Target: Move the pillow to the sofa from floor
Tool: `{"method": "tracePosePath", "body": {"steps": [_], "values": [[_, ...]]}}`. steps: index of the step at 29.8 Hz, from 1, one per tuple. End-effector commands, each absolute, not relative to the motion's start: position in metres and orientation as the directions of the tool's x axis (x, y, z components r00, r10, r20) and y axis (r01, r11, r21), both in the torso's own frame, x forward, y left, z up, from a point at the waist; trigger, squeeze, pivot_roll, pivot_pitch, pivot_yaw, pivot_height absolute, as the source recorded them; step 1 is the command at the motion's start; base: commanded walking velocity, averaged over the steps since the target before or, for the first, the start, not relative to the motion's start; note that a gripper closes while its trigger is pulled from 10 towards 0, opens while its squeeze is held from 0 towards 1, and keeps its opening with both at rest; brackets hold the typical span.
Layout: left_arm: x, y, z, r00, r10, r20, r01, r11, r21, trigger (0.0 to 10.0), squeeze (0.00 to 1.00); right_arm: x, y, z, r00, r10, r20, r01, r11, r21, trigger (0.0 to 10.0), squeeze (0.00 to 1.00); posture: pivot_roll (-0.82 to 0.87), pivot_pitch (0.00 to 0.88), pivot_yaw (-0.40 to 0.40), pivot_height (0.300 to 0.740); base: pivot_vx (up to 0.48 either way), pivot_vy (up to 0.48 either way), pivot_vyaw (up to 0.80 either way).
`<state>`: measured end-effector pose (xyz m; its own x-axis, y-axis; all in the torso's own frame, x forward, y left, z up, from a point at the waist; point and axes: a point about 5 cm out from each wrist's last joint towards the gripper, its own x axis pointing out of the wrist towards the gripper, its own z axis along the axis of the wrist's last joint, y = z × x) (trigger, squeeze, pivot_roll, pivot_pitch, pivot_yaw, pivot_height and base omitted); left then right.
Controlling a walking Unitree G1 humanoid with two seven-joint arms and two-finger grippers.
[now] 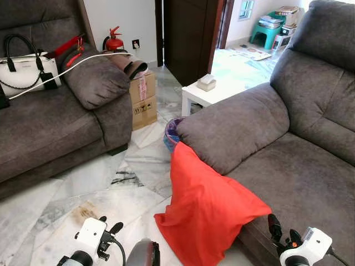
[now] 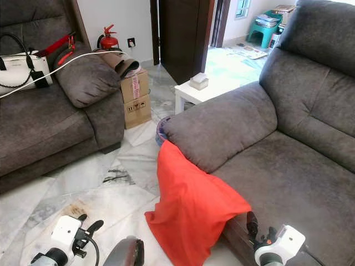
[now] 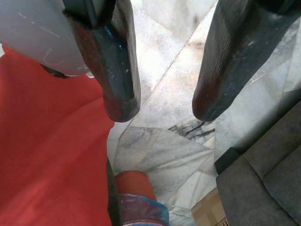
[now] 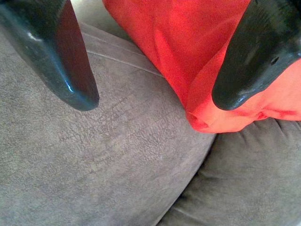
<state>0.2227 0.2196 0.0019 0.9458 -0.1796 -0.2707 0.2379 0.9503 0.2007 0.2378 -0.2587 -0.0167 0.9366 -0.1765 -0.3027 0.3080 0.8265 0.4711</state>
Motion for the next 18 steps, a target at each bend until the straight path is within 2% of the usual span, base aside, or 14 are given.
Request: {"method": "tracePosePath", "body": {"steps": [1, 6, 8, 13, 18], "values": [[0.2202, 0.2219, -0.002, 0.938, -0.178, -0.298, 0.243, 0.95, 0.196, 10.0, 0.0, 0.2393, -0.2537, -0.0172, 0.942, -0.15, -0.299, 0.286, 0.824, 0.489, 10.0, 0.0, 0.19, 0.087, 0.009, 0.618, 0.0, 0.0, 0.0], [0.2208, 0.2203, -0.0009, 0.937, -0.194, -0.291, 0.254, 0.949, 0.184, 10.0, 0.0, 0.2394, -0.2506, -0.0186, 0.939, -0.139, -0.314, 0.279, 0.843, 0.461, 10.0, 0.0, 0.2, 0.077, 0.008, 0.618, 0.0, 0.0, 0.0], [0.2208, 0.2216, -0.0001, 0.938, -0.19, -0.29, 0.25, 0.95, 0.185, 10.0, 0.0, 0.2392, -0.2504, -0.019, 0.937, -0.14, -0.319, 0.282, 0.842, 0.46, 10.0, 0.0, 0.2, 0.075, 0.009, 0.618, 0.259, 0.0, 0.0], [0.2195, 0.2216, -0.0008, 0.936, -0.194, -0.293, 0.254, 0.95, 0.182, 10.0, 0.0, 0.2387, -0.25, -0.0195, 0.938, -0.139, -0.318, 0.281, 0.841, 0.463, 10.0, 0.0, 0.2, 0.065, 0.006, 0.618, 0.33, 0.0, 0.76], [0.2169, 0.2215, -0.0025, 0.933, -0.199, -0.299, 0.26, 0.949, 0.18, 10.0, 0.0, 0.2384, -0.2506, -0.0198, 0.936, -0.152, -0.318, 0.298, 0.822, 0.485, 10.0, 0.0, 0.2, 0.063, 0.007, 0.618, 0.335, 0.0, 0.0]]}}
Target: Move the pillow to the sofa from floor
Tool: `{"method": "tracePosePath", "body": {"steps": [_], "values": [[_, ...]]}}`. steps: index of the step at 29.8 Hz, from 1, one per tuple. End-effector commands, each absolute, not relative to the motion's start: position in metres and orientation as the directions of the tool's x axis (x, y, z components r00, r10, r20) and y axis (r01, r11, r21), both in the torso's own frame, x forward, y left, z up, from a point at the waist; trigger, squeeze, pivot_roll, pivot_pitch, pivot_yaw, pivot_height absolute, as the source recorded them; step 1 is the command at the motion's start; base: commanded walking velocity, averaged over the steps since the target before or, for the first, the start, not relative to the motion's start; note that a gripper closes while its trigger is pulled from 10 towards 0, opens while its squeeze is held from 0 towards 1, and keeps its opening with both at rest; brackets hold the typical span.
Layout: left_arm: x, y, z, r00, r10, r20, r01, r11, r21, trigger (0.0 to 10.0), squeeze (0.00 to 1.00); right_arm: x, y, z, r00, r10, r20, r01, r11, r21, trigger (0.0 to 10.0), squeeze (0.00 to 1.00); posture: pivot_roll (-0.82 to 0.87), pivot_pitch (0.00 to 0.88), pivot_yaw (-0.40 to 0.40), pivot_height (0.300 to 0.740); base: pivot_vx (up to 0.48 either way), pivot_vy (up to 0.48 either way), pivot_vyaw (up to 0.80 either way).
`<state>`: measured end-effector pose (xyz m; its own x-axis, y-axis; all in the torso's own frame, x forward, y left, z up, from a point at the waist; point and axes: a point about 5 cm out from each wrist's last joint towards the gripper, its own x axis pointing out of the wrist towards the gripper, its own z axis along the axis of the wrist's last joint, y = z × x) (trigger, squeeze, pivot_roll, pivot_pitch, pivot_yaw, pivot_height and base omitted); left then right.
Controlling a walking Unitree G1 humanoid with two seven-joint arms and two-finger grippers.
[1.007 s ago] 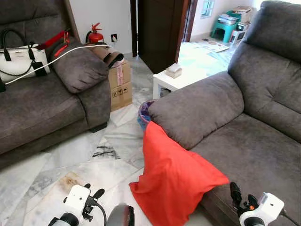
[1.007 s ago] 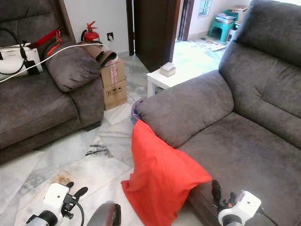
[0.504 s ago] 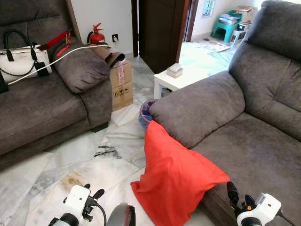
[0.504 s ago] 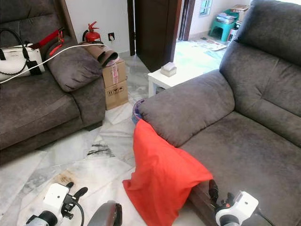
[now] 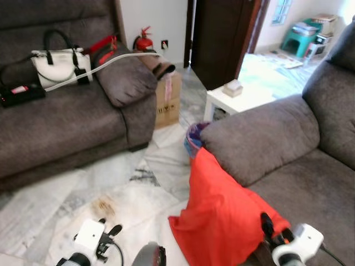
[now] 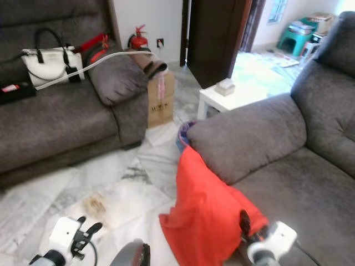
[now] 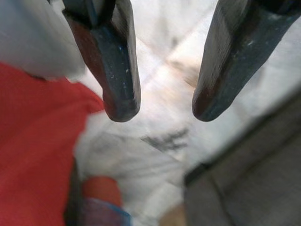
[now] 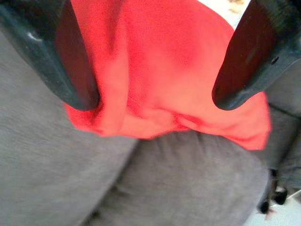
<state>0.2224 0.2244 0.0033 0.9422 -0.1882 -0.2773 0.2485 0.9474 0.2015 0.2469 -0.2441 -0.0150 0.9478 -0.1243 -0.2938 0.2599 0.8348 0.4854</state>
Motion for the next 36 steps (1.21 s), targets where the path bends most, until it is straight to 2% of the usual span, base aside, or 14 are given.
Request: {"method": "tracePosePath", "body": {"steps": [1, 9, 13, 21, 26, 34, 35, 36], "values": [[0.217, 0.222, -0.003, 0.933, -0.197, -0.3, 0.259, 0.949, 0.182, 10.0, 0.0, 0.238, -0.251, -0.02, 0.935, -0.155, -0.319, 0.301, 0.82, 0.486, 10.0, 0.0, 0.2, 0.057, 0.008, 0.618, 0.334, 0.0, 0.0], [0.217, 0.22, -0.003, 0.932, -0.203, -0.302, 0.268, 0.944, 0.194, 10.0, 0.0, 0.24, -0.251, -0.019, 0.931, -0.168, -0.323, 0.31, 0.83, 0.463, 10.0, 0.0, 0.2, 0.058, 0.009, 0.618, 0.122, 0.0, 0.0], [0.217, 0.22, -0.003, 0.931, -0.205, -0.303, 0.27, 0.943, 0.192, 10.0, 0.0, 0.239, -0.257, -0.019, 0.913, -0.224, -0.34, 0.364, 0.824, 0.434, 10.0, 0.0, 0.2, 0.072, 0.011, 0.618, 0.0, 0.0, 0.0], [0.215, 0.217, -0.006, 0.926, -0.209, -0.315, 0.275, 0.944, 0.18, 10.0, 0.0, 0.24, -0.274, -0.013, 0.869, -0.331, -0.367, 0.442, 0.853, 0.277, 10.0, 0.0, 0.2, 0.091, 0.002, 0.618, 0.0, 0.0, 0.0], [0.213, 0.218, -0.007, 0.925, -0.206, -0.32, 0.271, 0.947, 0.172, 10.0, 0.0, 0.247, -0.266, -0.011, 0.911, -0.161, -0.379, 0.284, 0.913, 0.294, 10.0, 0.0, 0.21, 0.095, -0.001, 0.618, 0.0, 0.0, 0.0], [0.211, 0.217, -0.008, 0.922, -0.209, -0.326, 0.272, 0.948, 0.163, 10.0, 0.0, 0.248, -0.251, -0.018, 0.91, 0.023, -0.414, 0.173, 0.885, 0.431, 10.0, 0.0, 0.2, 0.101, -0.008, 0.618, 0.0, 0.0, 0.0], [0.211, 0.217, -0.008, 0.922, -0.209, -0.326, 0.272, 0.949, 0.162, 10.0, 0.0, 0.247, -0.249, -0.019, 0.906, 0.045, -0.42, 0.155, 0.89, 0.43, 10.0, 0.19, 0.2, 0.102, -0.007, 0.618, 0.0, 0.0, 0.0], [0.211, 0.216, -0.008, 0.922, -0.209, -0.326, 0.272, 0.949, 0.161, 10.0, 0.0, 0.246, -0.247, -0.021, 0.9, 0.075, -0.43, 0.124, 0.901, 0.416, 10.0, 0.31, 0.2, 0.103, -0.007, 0.618, 0.0, 0.0, 0.0]]}}
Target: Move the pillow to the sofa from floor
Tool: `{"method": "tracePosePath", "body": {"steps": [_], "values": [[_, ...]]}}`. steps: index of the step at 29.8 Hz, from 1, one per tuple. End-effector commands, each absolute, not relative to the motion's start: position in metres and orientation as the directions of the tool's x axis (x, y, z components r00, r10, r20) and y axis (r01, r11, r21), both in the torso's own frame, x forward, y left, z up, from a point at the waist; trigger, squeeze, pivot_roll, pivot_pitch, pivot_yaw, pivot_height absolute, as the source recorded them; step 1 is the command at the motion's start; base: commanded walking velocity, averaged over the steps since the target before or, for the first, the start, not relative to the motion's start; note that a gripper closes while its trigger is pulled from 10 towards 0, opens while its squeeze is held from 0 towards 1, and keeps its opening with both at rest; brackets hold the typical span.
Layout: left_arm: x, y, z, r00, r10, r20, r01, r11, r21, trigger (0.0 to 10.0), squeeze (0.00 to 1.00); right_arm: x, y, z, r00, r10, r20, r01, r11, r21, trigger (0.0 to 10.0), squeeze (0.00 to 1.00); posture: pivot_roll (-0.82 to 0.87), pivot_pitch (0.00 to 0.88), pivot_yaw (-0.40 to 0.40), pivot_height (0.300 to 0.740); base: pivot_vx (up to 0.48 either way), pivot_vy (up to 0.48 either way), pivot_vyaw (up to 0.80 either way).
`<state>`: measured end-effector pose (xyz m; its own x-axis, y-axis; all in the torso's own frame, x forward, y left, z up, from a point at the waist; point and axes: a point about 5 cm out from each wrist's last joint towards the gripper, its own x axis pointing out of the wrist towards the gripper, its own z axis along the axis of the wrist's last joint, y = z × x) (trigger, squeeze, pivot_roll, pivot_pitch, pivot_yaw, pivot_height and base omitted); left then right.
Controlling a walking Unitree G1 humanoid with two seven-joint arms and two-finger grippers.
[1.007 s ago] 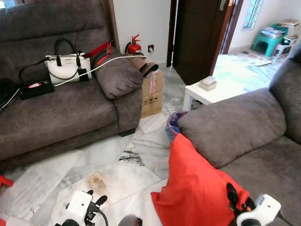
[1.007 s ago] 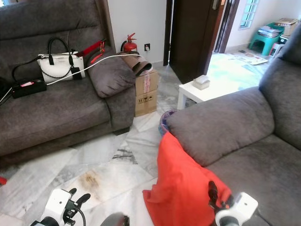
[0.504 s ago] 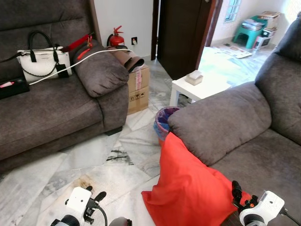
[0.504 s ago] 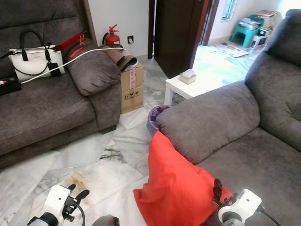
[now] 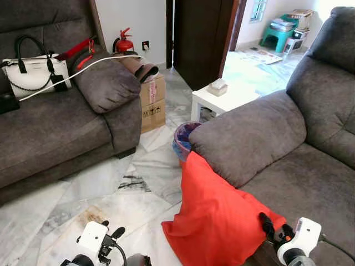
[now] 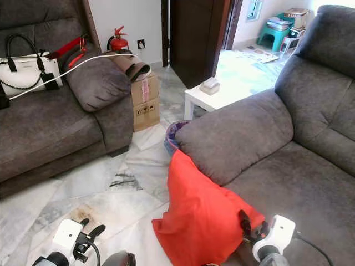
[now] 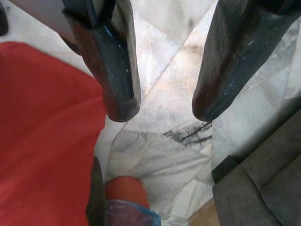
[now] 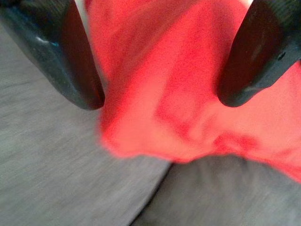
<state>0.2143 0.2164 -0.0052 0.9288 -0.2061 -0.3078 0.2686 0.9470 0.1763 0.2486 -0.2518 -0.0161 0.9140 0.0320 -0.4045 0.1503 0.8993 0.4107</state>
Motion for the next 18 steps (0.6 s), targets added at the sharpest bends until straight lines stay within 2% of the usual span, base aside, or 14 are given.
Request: {"method": "tracePosePath", "body": {"steps": [1, 2, 3, 6, 8, 9, 13, 18], "values": [[0.211, 0.216, -0.008, 0.922, -0.209, -0.326, 0.272, 0.949, 0.161, 10.0, 0.0, 0.245, -0.246, -0.021, 0.898, 0.084, -0.433, 0.113, 0.905, 0.409, 10.0, 0.31, 0.2, 0.103, -0.007, 0.618, 0.0, 0.0, 0.0], [0.211, 0.216, -0.008, 0.922, -0.209, -0.326, 0.272, 0.949, 0.16, 10.0, 0.0, 0.245, -0.245, -0.022, 0.892, 0.089, -0.443, 0.107, 0.911, 0.399, 10.0, 0.5, 0.2, 0.103, -0.007, 0.618, 0.0, 0.0, 0.0], [0.211, 0.216, -0.008, 0.922, -0.209, -0.327, 0.272, 0.949, 0.16, 10.0, 0.0, 0.244, -0.244, -0.023, 0.889, 0.091, -0.449, 0.101, 0.917, 0.387, 10.0, 1.0, 0.21, 0.103, -0.009, 0.618, 0.0, 0.0, 0.0], [0.21, 0.216, -0.008, 0.922, -0.208, -0.326, 0.27, 0.95, 0.157, 10.0, 0.0, 0.245, -0.244, -0.023, 0.889, 0.079, -0.451, 0.107, 0.922, 0.372, 10.0, 1.0, 0.21, 0.105, -0.01, 0.618, 0.0, 0.0, 0.0], [0.21, 0.216, -0.008, 0.923, -0.207, -0.325, 0.268, 0.95, 0.157, 10.0, 0.0, 0.246, -0.243, -0.023, 0.891, 0.083, -0.447, 0.111, 0.913, 0.392, 10.0, 0.25, 0.21, 0.105, -0.01, 0.618, 0.0, 0.0, 0.0], [0.21, 0.217, -0.008, 0.923, -0.206, -0.324, 0.268, 0.951, 0.157, 10.0, 0.0, 0.246, -0.242, -0.023, 0.89, 0.092, -0.447, 0.11, 0.907, 0.406, 10.0, 0.0, 0.21, 0.108, -0.01, 0.618, 0.0, 0.0, 0.0], [0.208, 0.217, -0.009, 0.922, -0.207, -0.328, 0.268, 0.951, 0.154, 10.0, 0.0, 0.248, -0.234, -0.023, 0.891, 0.148, -0.43, 0.075, 0.884, 0.461, 10.0, 0.0, 0.21, 0.107, -0.009, 0.618, 0.0, 0.0, 0.0], [0.208, 0.217, -0.009, 0.921, -0.206, -0.33, 0.268, 0.951, 0.152, 10.0, 0.0, 0.253, -0.224, -0.02, 0.903, 0.219, -0.369, 0.04, 0.813, 0.581, 10.0, 0.0, 0.22, 0.109, -0.008, 0.618, 0.0, 0.0, 0.0]]}}
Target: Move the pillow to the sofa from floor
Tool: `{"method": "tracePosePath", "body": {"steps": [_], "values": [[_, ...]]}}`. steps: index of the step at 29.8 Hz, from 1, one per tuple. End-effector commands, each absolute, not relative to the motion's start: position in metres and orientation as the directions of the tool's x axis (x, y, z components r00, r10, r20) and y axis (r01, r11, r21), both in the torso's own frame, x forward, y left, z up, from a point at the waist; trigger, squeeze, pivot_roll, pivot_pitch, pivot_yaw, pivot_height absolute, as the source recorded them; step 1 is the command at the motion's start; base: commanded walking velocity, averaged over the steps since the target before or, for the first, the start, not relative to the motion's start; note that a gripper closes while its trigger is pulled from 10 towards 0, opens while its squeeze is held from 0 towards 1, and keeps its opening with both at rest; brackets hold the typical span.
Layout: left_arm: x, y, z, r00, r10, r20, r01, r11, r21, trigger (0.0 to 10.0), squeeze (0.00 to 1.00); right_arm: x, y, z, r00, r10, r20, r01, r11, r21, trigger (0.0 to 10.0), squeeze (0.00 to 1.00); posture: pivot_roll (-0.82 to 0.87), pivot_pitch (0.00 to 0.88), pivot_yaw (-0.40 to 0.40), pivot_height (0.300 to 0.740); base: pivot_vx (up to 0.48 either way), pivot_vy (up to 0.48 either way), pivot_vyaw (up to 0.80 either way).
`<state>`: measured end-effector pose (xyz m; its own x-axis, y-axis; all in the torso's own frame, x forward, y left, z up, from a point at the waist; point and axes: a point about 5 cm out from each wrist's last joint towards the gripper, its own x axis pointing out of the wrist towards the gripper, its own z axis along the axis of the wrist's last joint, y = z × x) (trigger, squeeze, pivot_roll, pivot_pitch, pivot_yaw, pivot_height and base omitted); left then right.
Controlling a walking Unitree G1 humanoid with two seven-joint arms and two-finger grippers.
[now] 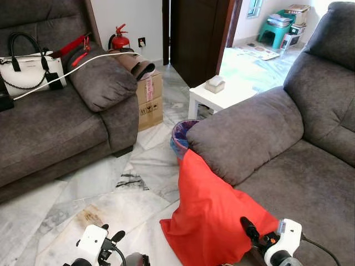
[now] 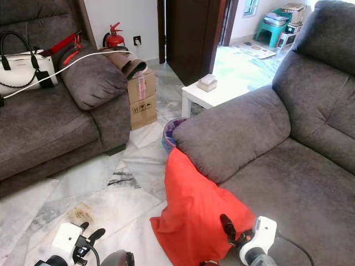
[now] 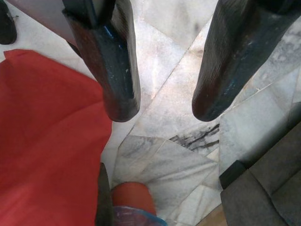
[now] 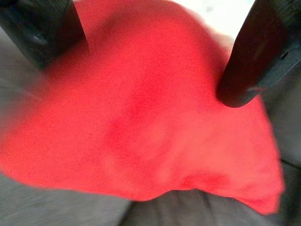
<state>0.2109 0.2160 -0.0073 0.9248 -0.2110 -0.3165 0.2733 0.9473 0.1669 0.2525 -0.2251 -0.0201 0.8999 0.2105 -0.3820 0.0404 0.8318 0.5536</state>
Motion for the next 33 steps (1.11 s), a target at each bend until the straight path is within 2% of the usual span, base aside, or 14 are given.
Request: {"method": "tracePosePath", "body": {"steps": [1, 10, 17, 30, 31, 32, 33], "values": [[0.208, 0.217, -0.009, 0.921, -0.207, -0.329, 0.268, 0.951, 0.152, 10.0, 0.0, 0.254, -0.222, -0.018, 0.905, 0.239, -0.352, 0.027, 0.792, 0.61, 10.0, 0.0, 0.22, 0.11, -0.007, 0.618, 0.0, 0.0, 0.0], [0.207, 0.215, -0.008, 0.921, -0.213, -0.326, 0.273, 0.95, 0.153, 10.0, 0.0, 0.252, -0.204, -0.024, 0.891, 0.283, -0.356, -0.006, 0.791, 0.612, 10.0, 0.0, 0.22, 0.114, -0.008, 0.618, 0.0, 0.0, 0.0], [0.205, 0.215, -0.005, 0.923, -0.218, -0.317, 0.278, 0.948, 0.158, 10.0, 0.0, 0.258, -0.194, -0.025, 0.906, 0.182, -0.382, 0.079, 0.814, 0.575, 10.0, 0.0, 0.25, 0.132, -0.001, 0.618, 0.0, 0.0, 0.0], [0.202, 0.215, -0.003, 0.924, -0.219, -0.313, 0.28, 0.946, 0.164, 10.0, 0.0, 0.27, -0.167, -0.023, 0.899, 0.143, -0.413, 0.135, 0.808, 0.573, 10.0, 0.0, 0.28, 0.152, 0.0, 0.618, 0.0, 0.0, 0.0], [0.201, 0.215, -0.003, 0.924, -0.218, -0.314, 0.279, 0.946, 0.163, 10.0, 0.0, 0.27, -0.164, -0.023, 0.896, 0.147, -0.418, 0.128, 0.818, 0.561, 1.4, 0.0, 0.28, 0.156, -0.001, 0.618, 0.0, 0.0, 0.0], [0.201, 0.214, -0.004, 0.924, -0.218, -0.315, 0.279, 0.946, 0.163, 10.0, 0.0, 0.27, -0.162, -0.023, 0.896, 0.144, -0.42, 0.128, 0.822, 0.555, 0.0, 0.0, 0.28, 0.159, -0.001, 0.618, 0.0, 0.0, 0.0], [0.201, 0.214, -0.004, 0.923, -0.219, -0.316, 0.28, 0.946, 0.163, 10.0, 0.0, 0.27, -0.163, -0.023, 0.899, 0.122, -0.422, 0.145, 0.823, 0.548, 0.0, 0.0, 0.28, 0.159, -0.001, 0.618, 0.0, 0.0, 0.0]]}}
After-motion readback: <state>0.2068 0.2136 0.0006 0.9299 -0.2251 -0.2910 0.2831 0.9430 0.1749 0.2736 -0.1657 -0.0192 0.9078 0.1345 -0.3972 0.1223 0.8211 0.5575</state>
